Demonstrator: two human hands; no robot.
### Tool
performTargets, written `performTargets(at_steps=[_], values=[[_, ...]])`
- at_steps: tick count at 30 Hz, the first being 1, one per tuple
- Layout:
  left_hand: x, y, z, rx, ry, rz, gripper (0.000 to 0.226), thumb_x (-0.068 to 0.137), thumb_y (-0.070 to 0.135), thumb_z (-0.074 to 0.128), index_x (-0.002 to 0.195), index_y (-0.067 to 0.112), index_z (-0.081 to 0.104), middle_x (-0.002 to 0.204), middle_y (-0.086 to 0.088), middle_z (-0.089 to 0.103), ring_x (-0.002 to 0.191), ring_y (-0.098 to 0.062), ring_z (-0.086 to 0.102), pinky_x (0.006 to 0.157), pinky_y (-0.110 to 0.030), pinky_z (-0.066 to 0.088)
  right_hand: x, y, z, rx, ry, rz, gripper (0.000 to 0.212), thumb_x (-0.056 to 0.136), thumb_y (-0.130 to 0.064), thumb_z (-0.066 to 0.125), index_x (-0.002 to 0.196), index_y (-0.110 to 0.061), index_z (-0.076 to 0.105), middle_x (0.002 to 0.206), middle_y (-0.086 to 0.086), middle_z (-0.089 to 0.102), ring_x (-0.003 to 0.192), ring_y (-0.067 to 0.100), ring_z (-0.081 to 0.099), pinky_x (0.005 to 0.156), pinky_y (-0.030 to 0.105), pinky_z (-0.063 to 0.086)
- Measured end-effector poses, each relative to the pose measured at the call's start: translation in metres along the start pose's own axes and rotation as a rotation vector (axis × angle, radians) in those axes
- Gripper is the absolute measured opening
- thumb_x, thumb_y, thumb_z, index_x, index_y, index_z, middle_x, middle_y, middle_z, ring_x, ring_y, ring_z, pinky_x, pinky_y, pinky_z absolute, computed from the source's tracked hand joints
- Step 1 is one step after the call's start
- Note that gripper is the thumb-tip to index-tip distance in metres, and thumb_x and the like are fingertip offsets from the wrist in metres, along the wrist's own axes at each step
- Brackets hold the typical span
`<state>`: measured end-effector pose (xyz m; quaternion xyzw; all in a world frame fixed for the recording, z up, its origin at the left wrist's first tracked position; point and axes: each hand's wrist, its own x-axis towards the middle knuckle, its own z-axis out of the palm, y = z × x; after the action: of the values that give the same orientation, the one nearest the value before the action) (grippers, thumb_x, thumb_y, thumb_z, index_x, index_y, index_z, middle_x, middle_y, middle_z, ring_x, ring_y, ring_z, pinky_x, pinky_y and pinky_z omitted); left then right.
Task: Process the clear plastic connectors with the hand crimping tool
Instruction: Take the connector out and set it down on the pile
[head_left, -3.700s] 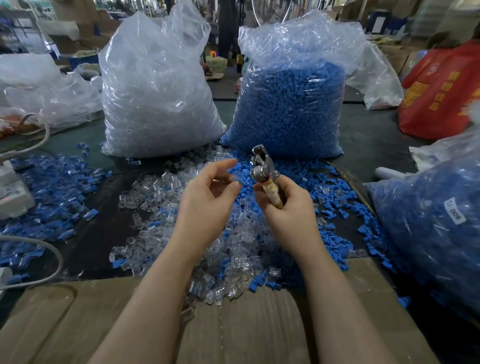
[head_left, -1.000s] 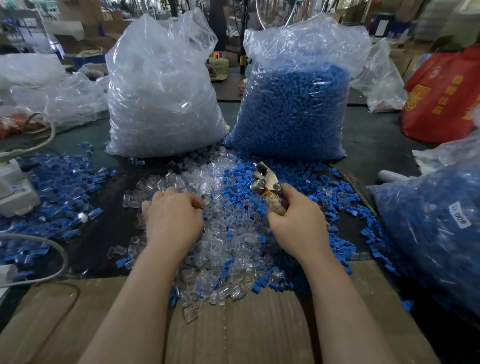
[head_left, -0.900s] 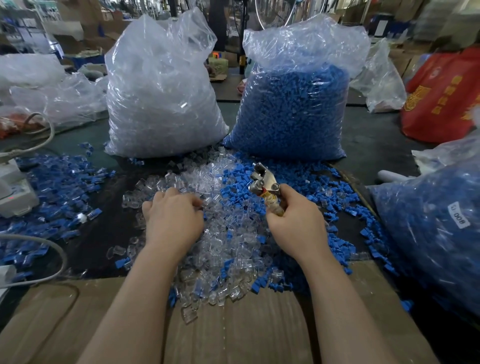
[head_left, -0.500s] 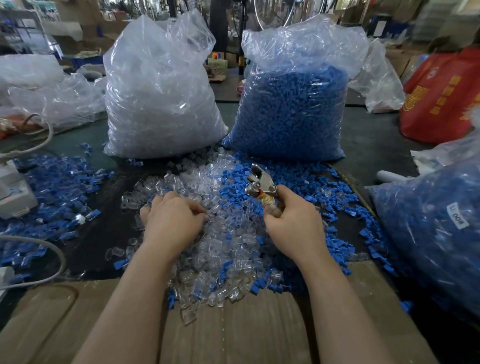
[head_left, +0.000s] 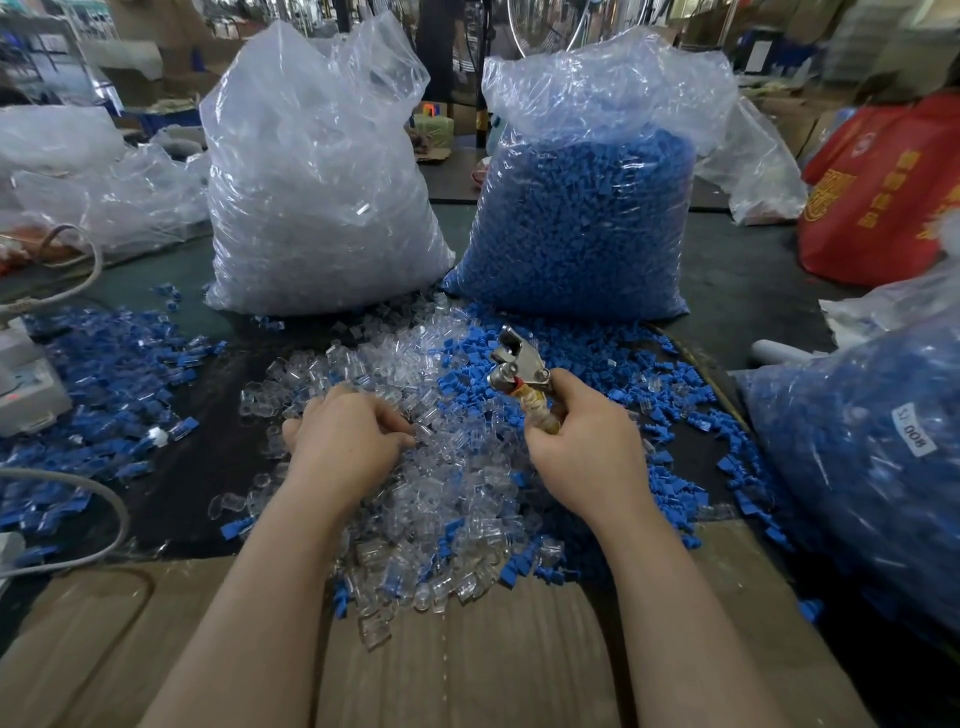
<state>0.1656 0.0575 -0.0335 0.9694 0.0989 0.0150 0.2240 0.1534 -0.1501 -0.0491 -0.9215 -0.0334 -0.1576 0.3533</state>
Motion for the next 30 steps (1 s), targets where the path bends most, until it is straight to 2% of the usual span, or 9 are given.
performTargets(at_steps=[4, 6, 7, 9, 13, 20, 25, 28, 30], values=[[0.0, 0.0, -0.001, -0.058, 0.021, 0.01, 0.019, 0.086, 0.04, 0.072, 0.07, 0.036, 0.065, 0.094, 0.009, 0.065, 0.1, -0.018, 0.054, 0.083, -0.036, 0.03, 0.001, 0.0, 0.001, 0.022, -0.003, 0.011, 0.012, 0.082, -0.03, 0.057, 0.086, -0.038, 0.049, 0.068, -0.012, 0.059, 0.061, 0.008, 0.053, 0.052, 0.034, 0.044], [-0.001, 0.001, -0.002, -0.277, 0.013, 0.022, 0.017, 0.088, 0.034, 0.072, 0.073, 0.031, 0.066, 0.081, 0.009, 0.068, 0.081, -0.014, 0.062, 0.084, -0.036, 0.045, 0.002, 0.0, 0.001, 0.042, -0.006, 0.018, 0.011, 0.083, -0.029, 0.059, 0.087, -0.036, 0.052, 0.07, -0.012, 0.061, 0.062, 0.009, 0.054, 0.053, 0.035, 0.044], [-0.003, 0.004, -0.005, -0.434, -0.003, 0.028, 0.014, 0.088, 0.029, 0.072, 0.076, 0.029, 0.067, 0.077, 0.007, 0.07, 0.07, -0.01, 0.063, 0.077, -0.031, 0.053, 0.002, -0.001, 0.001, 0.057, -0.008, 0.017, 0.01, 0.084, -0.029, 0.06, 0.088, -0.035, 0.054, 0.071, -0.012, 0.061, 0.063, 0.009, 0.055, 0.052, 0.034, 0.044], [-0.007, 0.01, -0.011, -0.682, -0.044, 0.054, 0.007, 0.087, 0.022, 0.074, 0.081, 0.025, 0.071, 0.075, 0.003, 0.073, 0.061, -0.004, 0.062, 0.058, -0.016, 0.05, 0.004, -0.003, 0.001, 0.113, -0.012, -0.001, 0.006, 0.086, -0.03, 0.062, 0.09, -0.031, 0.058, 0.073, -0.012, 0.063, 0.067, 0.01, 0.057, 0.056, 0.036, 0.047], [-0.011, 0.022, -0.016, -0.896, -0.138, 0.107, 0.004, 0.084, 0.016, 0.074, 0.087, 0.019, 0.074, 0.074, 0.005, 0.075, 0.062, 0.001, 0.063, 0.057, -0.009, 0.044, 0.004, -0.009, 0.001, 0.271, -0.043, -0.03, 0.012, 0.089, -0.034, 0.065, 0.095, -0.024, 0.064, 0.077, -0.006, 0.066, 0.071, 0.02, 0.06, 0.066, 0.05, 0.052], [-0.014, 0.031, -0.009, -0.911, -0.173, 0.171, 0.006, 0.081, 0.014, 0.078, 0.085, 0.016, 0.073, 0.07, 0.003, 0.073, 0.061, -0.002, 0.063, 0.058, -0.011, 0.046, 0.002, -0.014, 0.0, 0.425, -0.067, -0.068, 0.018, 0.089, -0.04, 0.069, 0.092, -0.022, 0.066, 0.075, -0.013, 0.065, 0.069, 0.008, 0.059, 0.063, 0.037, 0.049], [-0.013, 0.027, -0.01, -0.897, -0.162, 0.165, 0.008, 0.082, 0.017, 0.077, 0.085, 0.023, 0.073, 0.075, 0.002, 0.074, 0.065, -0.005, 0.063, 0.063, -0.019, 0.051, 0.002, -0.015, 0.001, 0.419, -0.057, -0.045, 0.016, 0.089, -0.036, 0.07, 0.095, -0.021, 0.067, 0.078, -0.007, 0.067, 0.073, 0.015, 0.063, 0.069, 0.046, 0.053], [-0.008, 0.016, -0.007, -0.631, 0.028, 0.111, 0.011, 0.087, 0.018, 0.073, 0.085, 0.028, 0.068, 0.076, 0.005, 0.069, 0.064, -0.011, 0.059, 0.064, -0.029, 0.052, 0.003, -0.013, 0.002, 0.383, -0.006, -0.004, 0.012, 0.088, -0.036, 0.069, 0.089, -0.025, 0.064, 0.075, -0.013, 0.064, 0.07, 0.013, 0.06, 0.069, 0.047, 0.053], [-0.006, 0.008, -0.008, -0.394, 0.045, 0.087, 0.017, 0.088, 0.015, 0.066, 0.082, 0.031, 0.064, 0.077, 0.007, 0.065, 0.065, -0.013, 0.059, 0.068, -0.033, 0.053, 0.003, -0.012, 0.001, 0.367, 0.02, 0.003, 0.012, 0.088, -0.037, 0.067, 0.085, -0.026, 0.062, 0.074, -0.014, 0.063, 0.066, 0.013, 0.057, 0.066, 0.047, 0.052]])
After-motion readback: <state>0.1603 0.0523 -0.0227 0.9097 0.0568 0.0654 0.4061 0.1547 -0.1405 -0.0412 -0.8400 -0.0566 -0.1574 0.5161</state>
